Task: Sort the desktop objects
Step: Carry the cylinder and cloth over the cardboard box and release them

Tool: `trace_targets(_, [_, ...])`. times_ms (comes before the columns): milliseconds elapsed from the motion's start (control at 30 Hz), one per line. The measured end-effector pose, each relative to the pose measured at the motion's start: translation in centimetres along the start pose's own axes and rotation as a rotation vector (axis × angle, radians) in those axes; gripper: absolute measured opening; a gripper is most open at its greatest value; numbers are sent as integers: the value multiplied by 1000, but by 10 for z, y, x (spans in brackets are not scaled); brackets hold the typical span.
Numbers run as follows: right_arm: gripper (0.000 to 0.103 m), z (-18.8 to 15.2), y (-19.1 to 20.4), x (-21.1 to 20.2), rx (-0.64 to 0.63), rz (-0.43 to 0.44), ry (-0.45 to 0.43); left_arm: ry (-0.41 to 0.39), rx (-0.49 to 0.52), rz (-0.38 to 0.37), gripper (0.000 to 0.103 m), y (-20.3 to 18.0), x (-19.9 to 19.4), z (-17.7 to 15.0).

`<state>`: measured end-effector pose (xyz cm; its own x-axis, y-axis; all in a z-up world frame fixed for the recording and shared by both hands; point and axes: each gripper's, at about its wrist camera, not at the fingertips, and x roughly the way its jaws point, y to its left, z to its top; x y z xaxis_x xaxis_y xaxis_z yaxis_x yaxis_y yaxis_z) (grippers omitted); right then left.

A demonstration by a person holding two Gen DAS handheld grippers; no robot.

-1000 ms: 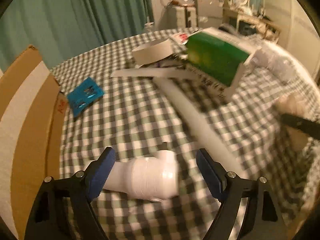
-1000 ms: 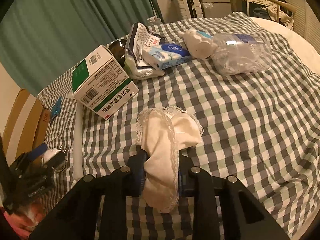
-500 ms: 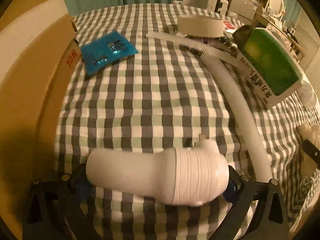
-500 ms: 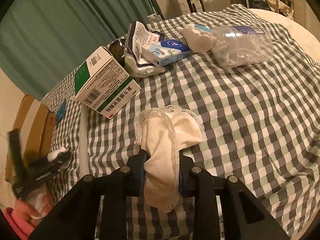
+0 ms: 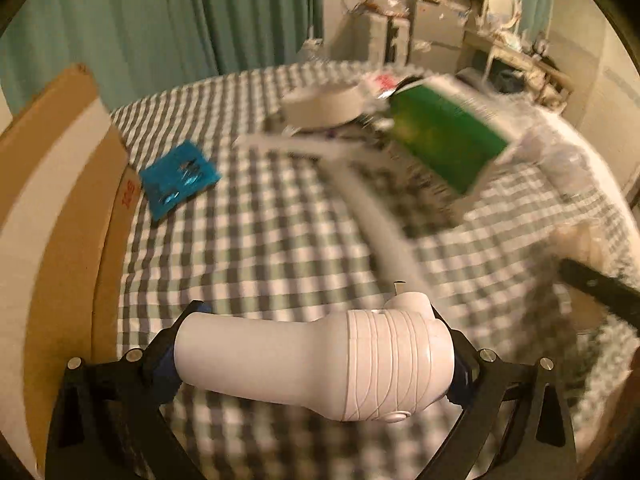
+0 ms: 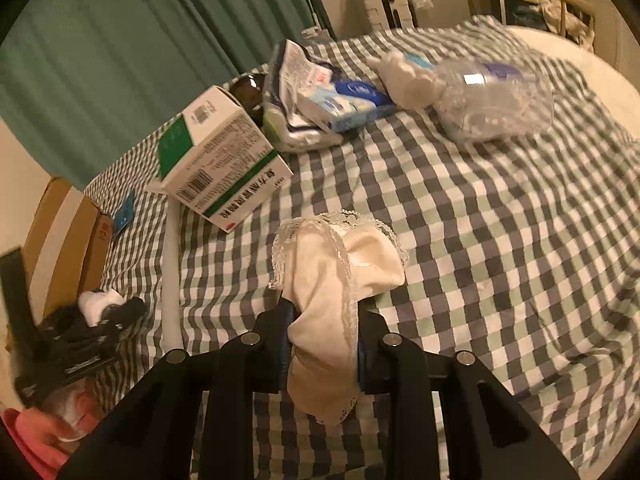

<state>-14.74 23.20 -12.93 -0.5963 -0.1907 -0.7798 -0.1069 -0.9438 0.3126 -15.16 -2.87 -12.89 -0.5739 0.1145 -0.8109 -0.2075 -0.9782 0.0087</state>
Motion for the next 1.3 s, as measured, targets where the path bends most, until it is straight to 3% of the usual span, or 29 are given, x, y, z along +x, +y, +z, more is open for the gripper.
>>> trace_targets(167, [21,-3,21,-37,-68,-28,-52,-49,0,-28,102,-13,-42,18])
trace_targets(367, [21,4,62,-105,-104,-52,-153,-104,-78,53,102,12,-106,62])
trace_targets(500, [21,18,115,-150,-176,-18,-226,-185,-55,54,102,32,-173,94])
trace_targets(600, [21,26,154,-174,-212,43,-263,-251,30,78,102,50,-218,112])
trace_targets(733, [21,36,214,-196,-289,126,-286,-256,26,135,102,95,-245,125])
trace_targets(833, [22,39,255,-198,-331,211,-265,-216,-49,112,102,142,-252,125])
trace_targets(967, [22,38,306,-177,-368,297,-190,-221,-138,160,102,197,-246,108])
trace_targets(1300, [23,24,386,-81,-408,319,-8,-96,-232,169,102,282,-170,59])
